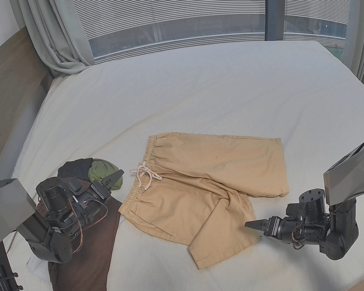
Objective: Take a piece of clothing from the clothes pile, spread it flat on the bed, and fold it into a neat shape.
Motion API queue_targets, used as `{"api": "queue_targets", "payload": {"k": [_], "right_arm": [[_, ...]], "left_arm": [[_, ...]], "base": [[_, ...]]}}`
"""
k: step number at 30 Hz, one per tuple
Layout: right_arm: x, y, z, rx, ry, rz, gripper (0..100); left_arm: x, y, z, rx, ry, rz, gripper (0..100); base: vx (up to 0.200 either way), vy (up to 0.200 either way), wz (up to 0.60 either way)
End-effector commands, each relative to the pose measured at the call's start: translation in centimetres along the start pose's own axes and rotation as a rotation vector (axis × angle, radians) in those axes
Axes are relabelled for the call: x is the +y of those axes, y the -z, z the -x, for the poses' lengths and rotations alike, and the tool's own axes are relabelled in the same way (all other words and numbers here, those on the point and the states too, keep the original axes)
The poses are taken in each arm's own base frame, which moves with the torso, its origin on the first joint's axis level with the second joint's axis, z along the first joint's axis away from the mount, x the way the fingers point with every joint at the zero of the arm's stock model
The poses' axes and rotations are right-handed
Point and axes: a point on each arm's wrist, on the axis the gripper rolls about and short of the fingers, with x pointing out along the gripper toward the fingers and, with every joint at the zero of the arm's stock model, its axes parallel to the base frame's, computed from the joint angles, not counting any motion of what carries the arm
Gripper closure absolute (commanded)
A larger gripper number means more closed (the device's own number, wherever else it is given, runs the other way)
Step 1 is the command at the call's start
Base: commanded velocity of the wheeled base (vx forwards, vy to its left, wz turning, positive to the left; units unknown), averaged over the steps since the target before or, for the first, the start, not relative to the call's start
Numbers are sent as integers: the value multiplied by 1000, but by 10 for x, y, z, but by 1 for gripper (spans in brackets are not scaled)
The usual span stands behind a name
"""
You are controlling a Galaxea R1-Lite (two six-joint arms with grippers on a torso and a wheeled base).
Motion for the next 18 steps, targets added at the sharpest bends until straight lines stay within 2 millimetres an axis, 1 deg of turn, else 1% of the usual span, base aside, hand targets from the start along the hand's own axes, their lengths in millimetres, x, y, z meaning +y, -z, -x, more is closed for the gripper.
{"api": "queue_targets", "payload": {"k": [1, 11, 18], "right_arm": [[0, 3, -2, 11, 3, -3, 0], [12, 13, -6, 37, -31, -29, 0], [17, 13, -8, 33, -51, -42, 0]], "left_arm": [[0, 0, 0, -1, 0, 0, 0], [-1, -1, 0, -7, 4, -1, 0], [-1, -1, 0, -11, 12, -3, 0]], "base": [[0, 0, 0], [0, 0, 0], [0, 0, 0]]}}
